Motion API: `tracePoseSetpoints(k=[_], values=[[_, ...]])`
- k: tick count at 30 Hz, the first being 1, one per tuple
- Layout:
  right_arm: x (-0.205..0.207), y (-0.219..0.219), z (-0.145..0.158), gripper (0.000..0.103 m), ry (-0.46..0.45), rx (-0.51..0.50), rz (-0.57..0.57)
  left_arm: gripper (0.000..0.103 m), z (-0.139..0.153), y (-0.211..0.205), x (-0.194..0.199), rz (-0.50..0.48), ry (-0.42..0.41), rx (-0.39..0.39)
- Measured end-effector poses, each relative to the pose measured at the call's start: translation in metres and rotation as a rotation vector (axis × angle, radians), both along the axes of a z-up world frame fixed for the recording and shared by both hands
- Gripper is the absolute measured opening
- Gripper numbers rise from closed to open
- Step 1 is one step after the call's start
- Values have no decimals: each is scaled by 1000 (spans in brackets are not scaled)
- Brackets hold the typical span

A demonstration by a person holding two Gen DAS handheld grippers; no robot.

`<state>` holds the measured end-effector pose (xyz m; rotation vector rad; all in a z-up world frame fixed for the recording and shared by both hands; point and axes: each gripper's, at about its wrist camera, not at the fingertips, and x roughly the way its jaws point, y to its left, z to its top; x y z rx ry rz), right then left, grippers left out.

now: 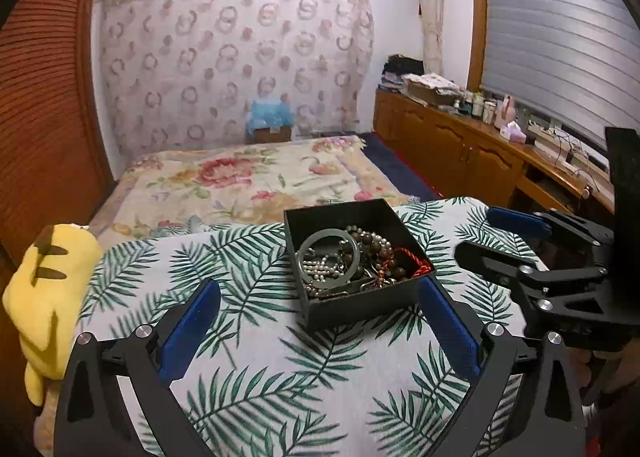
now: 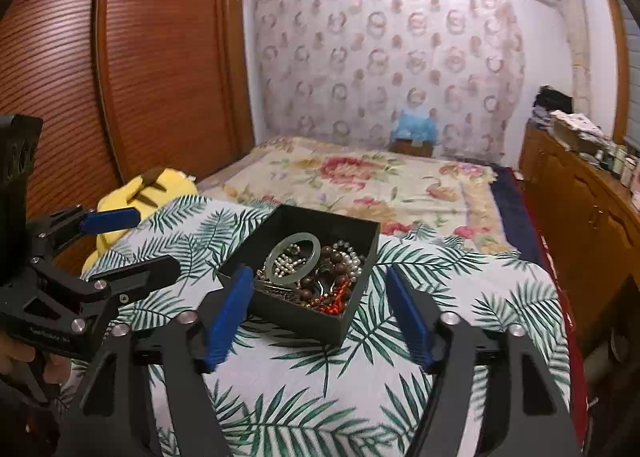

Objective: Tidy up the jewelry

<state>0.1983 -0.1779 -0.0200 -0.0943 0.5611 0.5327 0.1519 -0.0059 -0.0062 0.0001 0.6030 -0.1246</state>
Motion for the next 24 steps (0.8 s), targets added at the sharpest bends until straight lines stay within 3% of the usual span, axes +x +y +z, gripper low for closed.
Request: tracePoseSetpoints(k=[7, 24], values=[[-43, -16, 10, 101, -47, 68, -67, 95, 10, -1, -40, 11, -44, 16], [-98, -43, 9, 101, -67, 80, -210, 95, 5, 14, -87, 85, -19, -2]])
